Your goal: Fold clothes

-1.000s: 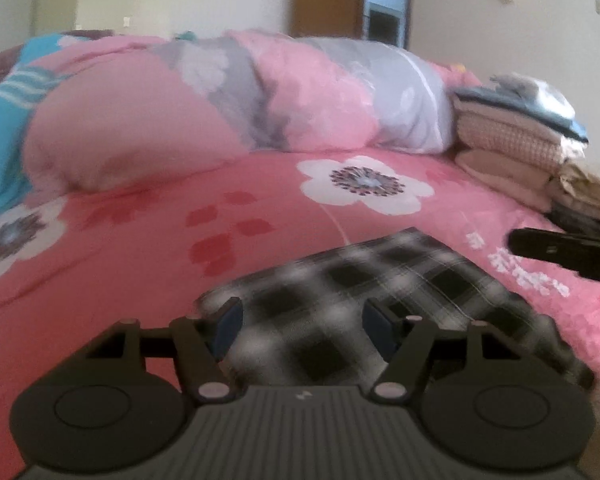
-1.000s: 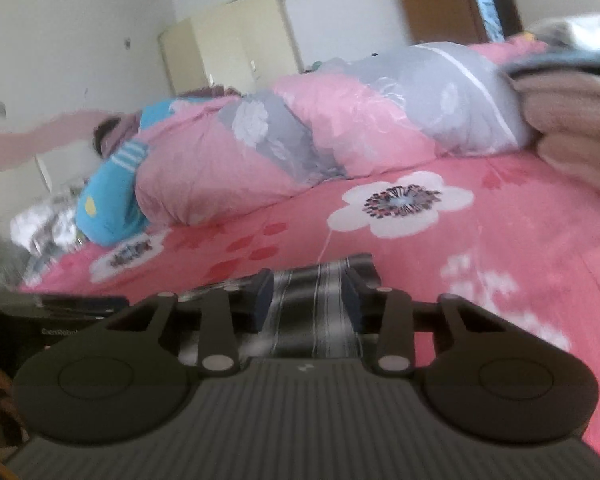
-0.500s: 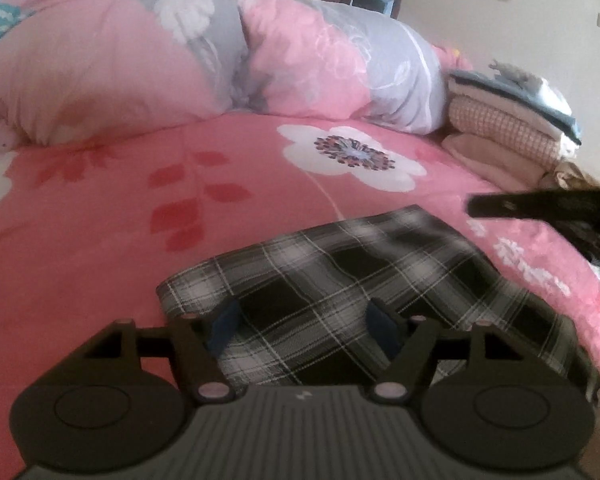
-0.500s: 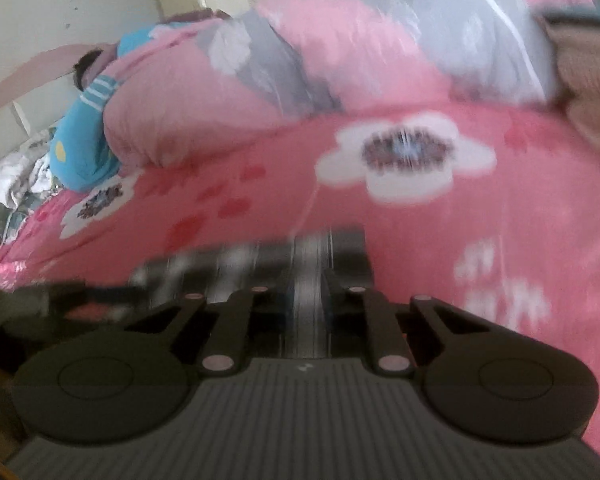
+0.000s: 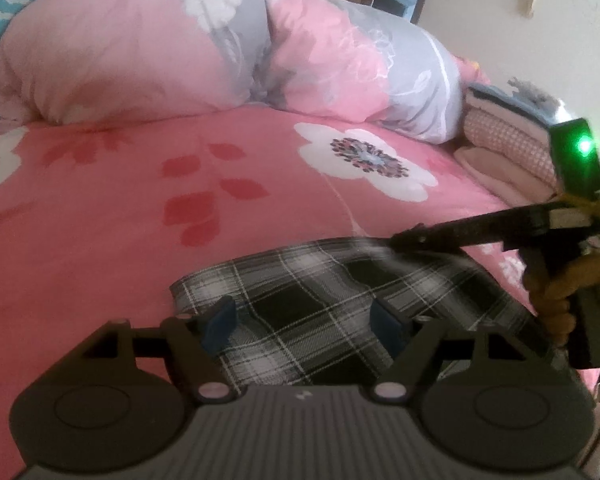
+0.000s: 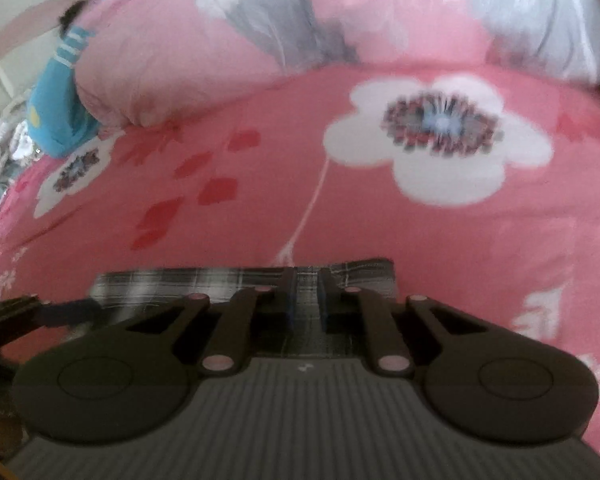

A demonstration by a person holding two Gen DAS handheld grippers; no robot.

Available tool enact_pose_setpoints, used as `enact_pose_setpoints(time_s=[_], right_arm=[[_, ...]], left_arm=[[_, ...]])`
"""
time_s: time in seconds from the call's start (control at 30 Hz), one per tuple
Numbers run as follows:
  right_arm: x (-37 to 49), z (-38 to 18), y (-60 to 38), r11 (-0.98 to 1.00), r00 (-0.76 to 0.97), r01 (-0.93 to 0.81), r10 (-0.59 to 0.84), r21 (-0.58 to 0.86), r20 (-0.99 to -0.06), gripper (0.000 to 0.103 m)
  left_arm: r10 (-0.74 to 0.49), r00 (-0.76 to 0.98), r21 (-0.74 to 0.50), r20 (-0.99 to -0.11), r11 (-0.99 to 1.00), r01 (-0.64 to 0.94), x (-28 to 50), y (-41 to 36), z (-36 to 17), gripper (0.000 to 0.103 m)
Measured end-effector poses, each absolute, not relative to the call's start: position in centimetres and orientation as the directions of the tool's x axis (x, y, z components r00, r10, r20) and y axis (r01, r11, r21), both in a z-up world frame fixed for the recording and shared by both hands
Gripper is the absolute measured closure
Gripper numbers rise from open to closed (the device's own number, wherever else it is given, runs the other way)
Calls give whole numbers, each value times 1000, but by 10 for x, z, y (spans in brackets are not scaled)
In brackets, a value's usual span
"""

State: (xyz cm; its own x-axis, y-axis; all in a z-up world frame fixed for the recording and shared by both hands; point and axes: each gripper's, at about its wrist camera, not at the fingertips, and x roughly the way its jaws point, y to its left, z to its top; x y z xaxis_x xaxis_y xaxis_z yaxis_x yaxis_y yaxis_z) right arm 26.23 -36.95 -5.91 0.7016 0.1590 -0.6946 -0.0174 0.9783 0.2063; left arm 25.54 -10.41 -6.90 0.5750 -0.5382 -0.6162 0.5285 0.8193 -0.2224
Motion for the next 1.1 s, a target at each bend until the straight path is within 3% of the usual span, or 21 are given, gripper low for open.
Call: enact_pose_setpoints(time_s=[0.13,0.27,0.37,0.53,0.77,0.9,1.1], right_arm=[[270,-57,-370,972,680,53,133,229,-721,93],[230,-24,-357,981,729,34,106,191,-676,84],[200,-17,-347,987,743,17,96,162,-663,83],[179,-52,-329,999,734,8,28,49,-679,80],[148,-20,-314,999,812,43,-40,-8,-582,79],[146,-61,-317,999,754,42,-36,-6,-656,73],[142,-68,-312,998,795,42,-59,-41,-604,70]], left_arm=[[-514,592,-185,-621,830,526,250,-109,-70,23],[-494,601,-158,-628,837,524,246,-113,-70,18],[-482,606,-150,-633,844,515,245,-113,-69,18],[-467,608,-153,-642,855,495,246,-112,-70,15],[-446,607,-148,-658,866,477,248,-111,-73,12],[-436,610,-136,-662,870,475,246,-112,-74,11],[-428,612,-124,-666,871,475,248,-115,-76,8]])
